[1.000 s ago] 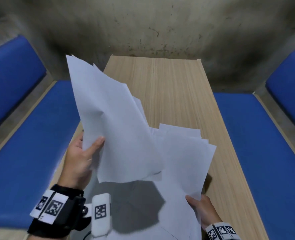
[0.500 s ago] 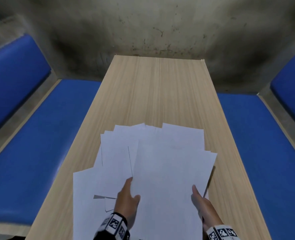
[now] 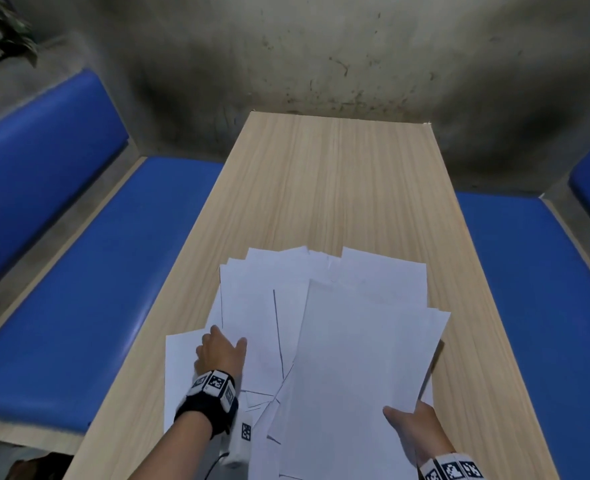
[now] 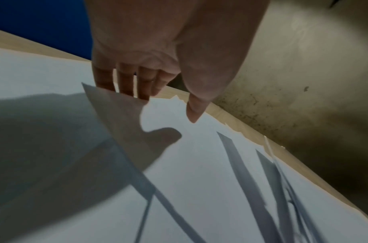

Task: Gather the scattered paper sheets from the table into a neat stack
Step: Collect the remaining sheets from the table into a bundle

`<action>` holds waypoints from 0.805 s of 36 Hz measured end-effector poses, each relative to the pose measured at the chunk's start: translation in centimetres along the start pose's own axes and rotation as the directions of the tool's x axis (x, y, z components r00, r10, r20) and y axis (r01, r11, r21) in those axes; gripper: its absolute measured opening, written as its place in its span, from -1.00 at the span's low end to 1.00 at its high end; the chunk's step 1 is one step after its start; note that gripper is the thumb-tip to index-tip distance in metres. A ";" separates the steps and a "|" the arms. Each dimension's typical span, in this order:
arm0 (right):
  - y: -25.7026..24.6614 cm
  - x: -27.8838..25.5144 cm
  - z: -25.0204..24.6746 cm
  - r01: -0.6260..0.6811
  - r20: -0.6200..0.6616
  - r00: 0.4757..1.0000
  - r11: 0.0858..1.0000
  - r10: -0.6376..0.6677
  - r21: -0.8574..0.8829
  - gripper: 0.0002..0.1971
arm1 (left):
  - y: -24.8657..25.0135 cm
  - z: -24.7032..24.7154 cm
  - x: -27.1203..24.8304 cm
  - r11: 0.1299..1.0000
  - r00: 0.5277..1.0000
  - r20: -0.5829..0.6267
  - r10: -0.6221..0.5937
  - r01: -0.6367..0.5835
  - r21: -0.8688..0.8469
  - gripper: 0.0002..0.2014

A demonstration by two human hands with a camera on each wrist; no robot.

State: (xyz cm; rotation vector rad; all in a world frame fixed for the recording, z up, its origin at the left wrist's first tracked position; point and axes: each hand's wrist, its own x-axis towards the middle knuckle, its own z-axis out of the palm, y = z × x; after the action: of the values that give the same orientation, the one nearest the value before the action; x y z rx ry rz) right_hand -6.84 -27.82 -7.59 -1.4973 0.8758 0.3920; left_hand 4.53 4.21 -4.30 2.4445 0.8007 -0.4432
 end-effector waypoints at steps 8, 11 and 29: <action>-0.7 -0.8 0.1 -0.001 -0.009 1.000 1.000 0.001 -0.030 -0.83 | 0.7 -1.0 0.6 0.984 0.999 0.032 0.014 -0.009 -0.178 -0.37; -0.8 -0.9 0.1 0.005 -0.014 1.000 0.999 -0.006 -0.047 -0.85 | 0.5 -1.1 0.6 0.974 1.000 0.022 0.017 -0.011 -0.227 -0.43; -0.5 -0.4 -0.1 0.006 -0.032 0.999 0.996 -0.009 -0.085 -0.87 | -2.7 -5.2 3.0 0.947 0.991 -0.130 -0.027 -0.016 -0.320 -0.89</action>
State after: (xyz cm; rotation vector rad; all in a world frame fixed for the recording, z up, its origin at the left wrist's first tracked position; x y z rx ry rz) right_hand -6.75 -27.89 -6.93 -1.5886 0.8880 0.4053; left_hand 5.88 10.40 -2.52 2.1836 0.8612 -0.1376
